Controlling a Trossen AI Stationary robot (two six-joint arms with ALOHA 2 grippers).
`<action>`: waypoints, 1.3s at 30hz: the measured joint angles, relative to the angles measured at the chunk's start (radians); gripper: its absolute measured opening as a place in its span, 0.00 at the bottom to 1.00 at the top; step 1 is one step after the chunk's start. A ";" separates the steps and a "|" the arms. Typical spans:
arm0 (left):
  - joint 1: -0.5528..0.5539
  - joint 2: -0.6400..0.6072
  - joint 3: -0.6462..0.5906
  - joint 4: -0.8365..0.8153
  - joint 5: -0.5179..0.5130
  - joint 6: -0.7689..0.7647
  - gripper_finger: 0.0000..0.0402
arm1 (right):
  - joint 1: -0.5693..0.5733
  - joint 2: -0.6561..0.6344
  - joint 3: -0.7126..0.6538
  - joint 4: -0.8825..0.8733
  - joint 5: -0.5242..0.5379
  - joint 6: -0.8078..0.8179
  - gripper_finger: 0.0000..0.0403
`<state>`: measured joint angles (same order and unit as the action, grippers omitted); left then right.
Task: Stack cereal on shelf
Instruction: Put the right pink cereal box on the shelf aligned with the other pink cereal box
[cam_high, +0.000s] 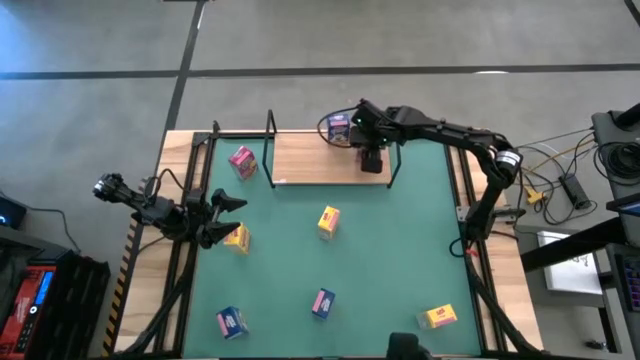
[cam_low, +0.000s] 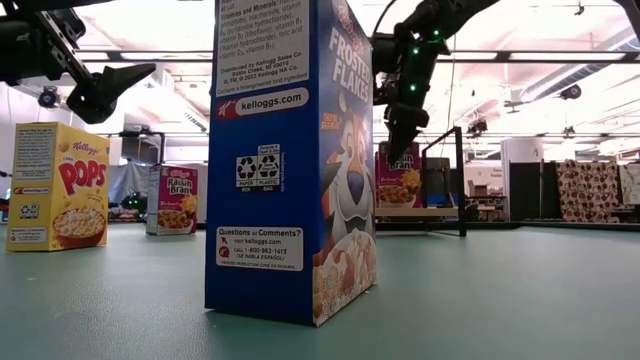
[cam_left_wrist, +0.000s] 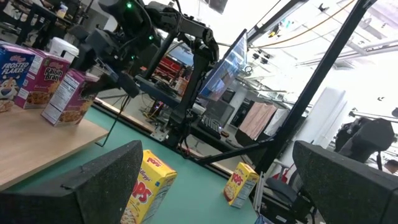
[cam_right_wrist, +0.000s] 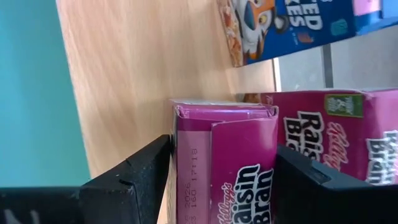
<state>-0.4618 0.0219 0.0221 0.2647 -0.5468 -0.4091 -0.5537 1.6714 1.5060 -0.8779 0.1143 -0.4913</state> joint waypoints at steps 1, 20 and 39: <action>0.000 0.000 0.000 0.000 0.000 0.000 0.99 | -0.004 0.000 0.001 0.000 0.000 -0.005 0.54; 0.000 0.000 0.000 0.000 0.000 0.000 0.99 | -0.034 0.000 0.001 0.024 0.008 -0.059 0.54; 0.000 0.000 0.000 0.000 0.000 0.000 0.99 | -0.032 -0.001 0.027 -0.001 -0.038 -0.031 0.54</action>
<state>-0.4618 0.0219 0.0222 0.2648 -0.5468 -0.4091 -0.5854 1.6703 1.5326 -0.8790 0.0761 -0.5219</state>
